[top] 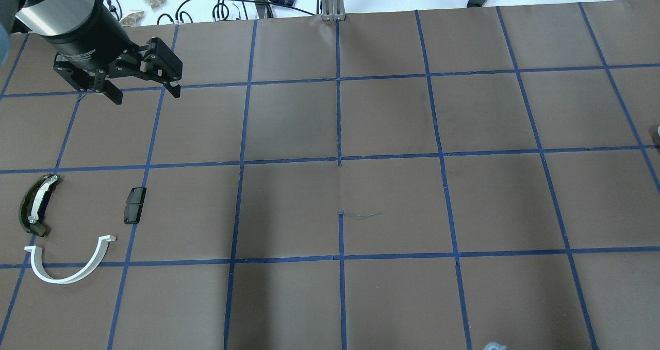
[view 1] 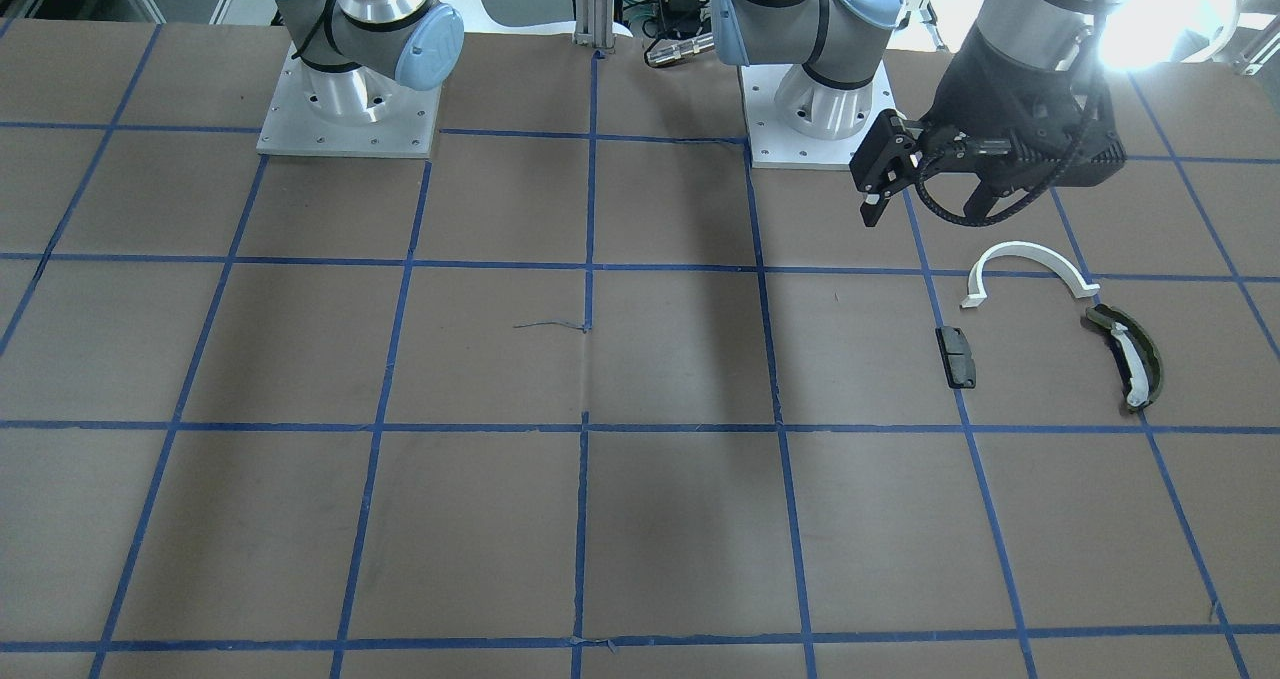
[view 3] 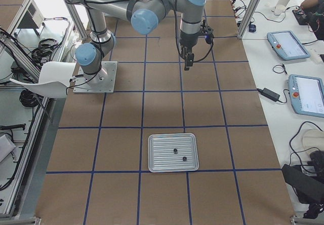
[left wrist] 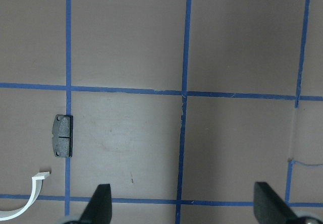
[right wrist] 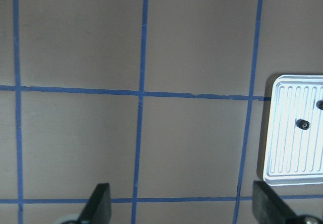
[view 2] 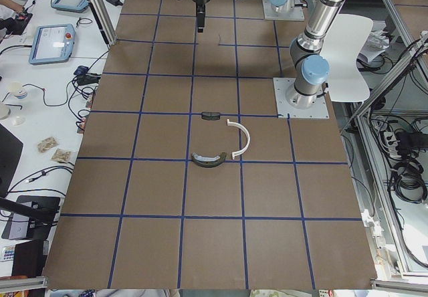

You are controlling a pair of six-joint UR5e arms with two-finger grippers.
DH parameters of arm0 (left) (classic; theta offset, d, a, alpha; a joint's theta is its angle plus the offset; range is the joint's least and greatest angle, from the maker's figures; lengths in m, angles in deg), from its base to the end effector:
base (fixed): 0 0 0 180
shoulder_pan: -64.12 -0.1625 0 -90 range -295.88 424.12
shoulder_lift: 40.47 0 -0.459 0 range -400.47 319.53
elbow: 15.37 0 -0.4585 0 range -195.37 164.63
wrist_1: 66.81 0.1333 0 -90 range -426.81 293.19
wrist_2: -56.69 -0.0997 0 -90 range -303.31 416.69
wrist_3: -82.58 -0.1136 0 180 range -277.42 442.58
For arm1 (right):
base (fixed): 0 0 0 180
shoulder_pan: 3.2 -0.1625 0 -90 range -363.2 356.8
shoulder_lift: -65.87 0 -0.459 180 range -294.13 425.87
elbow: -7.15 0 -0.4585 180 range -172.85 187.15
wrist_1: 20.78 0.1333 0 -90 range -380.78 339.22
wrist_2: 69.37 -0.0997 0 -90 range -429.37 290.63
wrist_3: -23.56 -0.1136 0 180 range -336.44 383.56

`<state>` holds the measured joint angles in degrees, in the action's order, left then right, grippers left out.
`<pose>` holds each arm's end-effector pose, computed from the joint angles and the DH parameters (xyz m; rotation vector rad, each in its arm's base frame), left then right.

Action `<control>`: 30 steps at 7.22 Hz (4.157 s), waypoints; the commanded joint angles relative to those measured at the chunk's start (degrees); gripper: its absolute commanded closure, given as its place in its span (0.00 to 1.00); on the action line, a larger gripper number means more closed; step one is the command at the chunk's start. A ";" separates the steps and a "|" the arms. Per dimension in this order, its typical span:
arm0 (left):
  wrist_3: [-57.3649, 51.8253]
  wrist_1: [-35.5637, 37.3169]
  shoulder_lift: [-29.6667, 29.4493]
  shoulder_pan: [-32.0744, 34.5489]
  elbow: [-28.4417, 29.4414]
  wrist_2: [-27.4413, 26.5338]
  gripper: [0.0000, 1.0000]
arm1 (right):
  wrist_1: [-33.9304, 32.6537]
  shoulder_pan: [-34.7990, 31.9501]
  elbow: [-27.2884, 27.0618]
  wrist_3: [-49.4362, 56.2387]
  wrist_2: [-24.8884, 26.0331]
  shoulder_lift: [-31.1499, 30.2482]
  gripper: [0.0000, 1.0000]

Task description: Place bearing gear from tray to pile

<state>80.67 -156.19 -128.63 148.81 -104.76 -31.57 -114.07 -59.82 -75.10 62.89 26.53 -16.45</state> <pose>-0.0854 -0.5593 0.5328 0.0911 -3.1121 0.0862 -0.2429 -0.5896 0.5110 0.1524 -3.0200 -0.0209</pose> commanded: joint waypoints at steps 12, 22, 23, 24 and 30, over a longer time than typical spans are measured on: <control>-0.20 0.00 0.00 -0.14 0.00 0.02 0.00 | -27.91 23.66 -1.15 14.81 -9.07 31.08 0.05; -0.28 0.00 0.00 -0.06 0.00 0.11 0.00 | -25.82 18.68 -0.98 14.28 -9.16 24.54 1.00; -0.28 0.00 -0.08 -0.14 0.00 0.11 0.00 | -20.67 14.04 -0.63 14.02 -9.16 19.18 1.00; -0.28 0.00 0.00 -0.06 0.00 0.11 0.00 | -16.27 8.07 -0.98 8.88 -9.77 15.04 1.00; -0.20 0.00 -0.09 -0.06 0.00 0.11 0.00 | -22.13 -34.55 -7.73 -44.51 -11.35 15.95 1.00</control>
<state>80.44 -156.19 -128.71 148.74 -104.80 -31.47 -129.25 -86.09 -80.10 31.00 15.87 -2.25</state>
